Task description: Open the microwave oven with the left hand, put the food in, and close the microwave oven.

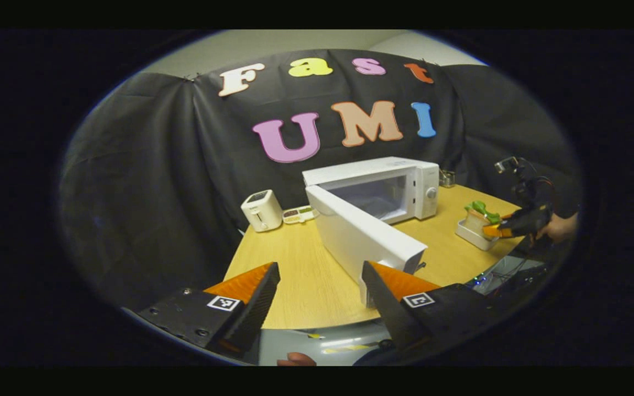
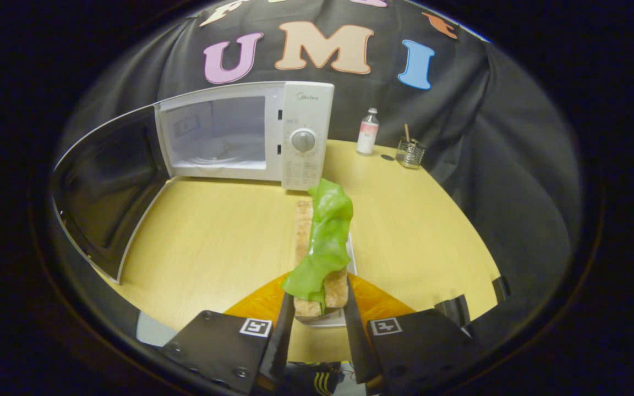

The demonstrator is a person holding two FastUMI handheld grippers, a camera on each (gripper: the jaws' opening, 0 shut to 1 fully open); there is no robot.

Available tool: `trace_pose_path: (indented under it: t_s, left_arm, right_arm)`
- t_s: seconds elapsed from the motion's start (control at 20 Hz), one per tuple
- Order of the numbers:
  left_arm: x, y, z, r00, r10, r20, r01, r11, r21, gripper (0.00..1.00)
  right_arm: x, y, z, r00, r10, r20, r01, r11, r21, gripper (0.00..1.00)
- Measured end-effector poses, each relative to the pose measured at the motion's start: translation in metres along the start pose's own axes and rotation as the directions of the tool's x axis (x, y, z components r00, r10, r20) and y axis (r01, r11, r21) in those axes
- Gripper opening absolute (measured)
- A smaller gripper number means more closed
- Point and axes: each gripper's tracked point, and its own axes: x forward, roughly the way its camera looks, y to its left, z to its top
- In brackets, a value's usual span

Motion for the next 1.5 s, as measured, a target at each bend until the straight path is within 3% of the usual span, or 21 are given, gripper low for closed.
trace_pose_path:
  t_s: [0.05,0.2,0.35,0.4,0.45,0.65,0.75,0.8,0.9,0.95,1.0,1.5]
  left_arm:
    - [0.001,0.001,0.006,1.0,0.009,0.02,-0.009,1.0,-0.003,0.99]
    - [0.004,0.002,0.022,0.998,0.018,0.063,-0.016,1.0,-0.025,0.98]
    - [0.006,0.005,0.037,0.994,0.028,0.107,-0.023,0.999,-0.048,0.98]
    - [0.007,0.005,0.043,0.992,0.029,0.12,-0.022,0.998,-0.062,0.98]
    - [0.009,0.005,0.048,0.991,0.031,0.13,-0.021,0.997,-0.081,1.0]
    - [0.012,0.007,0.077,0.979,0.042,0.198,-0.011,0.988,-0.155,1.0]
    - [0.015,0.005,0.091,0.973,0.036,0.229,0.002,0.987,-0.161,0.94]
    - [0.015,0.003,0.098,0.969,0.031,0.245,0.009,0.987,-0.16,1.0]
    - [0.014,0.0,0.105,0.963,0.024,0.268,0.02,0.987,-0.16,1.0]
    - [0.015,-0.001,0.106,0.962,0.02,0.272,0.026,0.987,-0.161,0.94]
    - [0.015,-0.003,0.106,0.963,0.012,0.271,0.033,0.986,-0.163,0.98]
    - [0.011,-0.005,0.097,0.969,-0.009,0.248,0.058,0.979,-0.193,0.98]
  right_arm:
    - [-0.002,0.0,0.003,1.0,0.003,0.008,-0.003,1.0,0.002,0.41]
    - [-0.003,-0.001,0.002,1.0,0.002,-0.008,-0.001,1.0,0.013,0.31]
    - [-0.005,-0.004,0.004,1.0,-0.011,-0.012,0.011,1.0,0.0,0.3]
    - [-0.006,-0.005,0.004,1.0,-0.019,-0.02,0.019,1.0,-0.012,0.25]
    - [-0.007,-0.006,0.006,0.999,-0.029,-0.021,0.028,0.999,-0.018,0.31]
    - [-0.017,-0.01,0.024,0.999,-0.038,0.009,0.038,0.999,-0.021,0.3]
    - [-0.022,-0.01,0.038,0.999,-0.034,0.031,0.035,0.999,-0.033,0.3]
    - [-0.025,-0.009,0.045,0.999,-0.03,0.042,0.032,0.999,-0.039,0.3]
    - [-0.031,-0.004,0.057,0.998,-0.012,0.057,0.015,0.999,-0.043,0.3]
    - [-0.034,-0.001,0.064,0.998,0.001,0.065,0.002,0.999,-0.044,0.3]
    - [-0.037,0.004,0.07,0.997,0.017,0.072,-0.015,0.999,-0.039,0.3]
    - [-0.045,0.071,0.114,0.978,0.189,0.086,-0.191,0.982,0.011,0.3]
